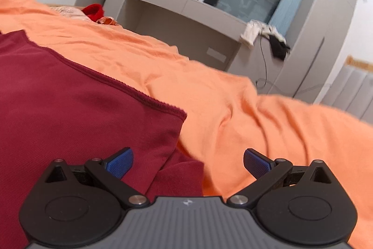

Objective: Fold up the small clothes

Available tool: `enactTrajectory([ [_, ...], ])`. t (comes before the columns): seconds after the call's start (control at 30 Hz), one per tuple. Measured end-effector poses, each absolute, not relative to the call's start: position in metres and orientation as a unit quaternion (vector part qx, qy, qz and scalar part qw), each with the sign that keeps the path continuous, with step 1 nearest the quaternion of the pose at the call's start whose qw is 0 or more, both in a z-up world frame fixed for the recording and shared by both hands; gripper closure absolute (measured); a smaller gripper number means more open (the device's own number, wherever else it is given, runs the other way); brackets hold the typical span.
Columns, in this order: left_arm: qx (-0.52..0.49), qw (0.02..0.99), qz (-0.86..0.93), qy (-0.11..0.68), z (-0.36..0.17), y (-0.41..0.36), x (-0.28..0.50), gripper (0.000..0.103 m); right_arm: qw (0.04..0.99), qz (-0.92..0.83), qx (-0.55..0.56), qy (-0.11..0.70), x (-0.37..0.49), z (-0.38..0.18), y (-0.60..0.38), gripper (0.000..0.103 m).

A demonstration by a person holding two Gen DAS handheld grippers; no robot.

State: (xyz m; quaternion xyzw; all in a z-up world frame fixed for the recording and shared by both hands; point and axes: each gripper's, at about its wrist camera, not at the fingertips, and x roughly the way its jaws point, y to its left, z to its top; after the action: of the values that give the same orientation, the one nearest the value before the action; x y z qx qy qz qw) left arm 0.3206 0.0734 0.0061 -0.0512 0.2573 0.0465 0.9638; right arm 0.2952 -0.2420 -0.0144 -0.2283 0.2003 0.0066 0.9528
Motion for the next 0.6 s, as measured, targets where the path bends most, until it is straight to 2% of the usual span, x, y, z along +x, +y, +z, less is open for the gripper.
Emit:
enactTrajectory([
  [0.2, -0.082, 0.972, 0.046, 0.214, 0.028, 0.074, 0.294, 0.001, 0.96, -0.028, -0.243, 0.134, 0.262, 0.011, -0.231, 0.0],
  [0.43, -0.095, 0.978, -0.006, 0.186, 0.041, 0.059, 0.242, 0.001, 0.974, 0.03, -0.213, 0.073, 0.216, 0.034, -0.2, 0.0],
  [0.6, -0.139, 0.973, -0.051, 0.176, 0.037, 0.058, 0.198, 0.001, 0.979, 0.081, -0.184, 0.043, 0.188, 0.04, -0.18, 0.0],
])
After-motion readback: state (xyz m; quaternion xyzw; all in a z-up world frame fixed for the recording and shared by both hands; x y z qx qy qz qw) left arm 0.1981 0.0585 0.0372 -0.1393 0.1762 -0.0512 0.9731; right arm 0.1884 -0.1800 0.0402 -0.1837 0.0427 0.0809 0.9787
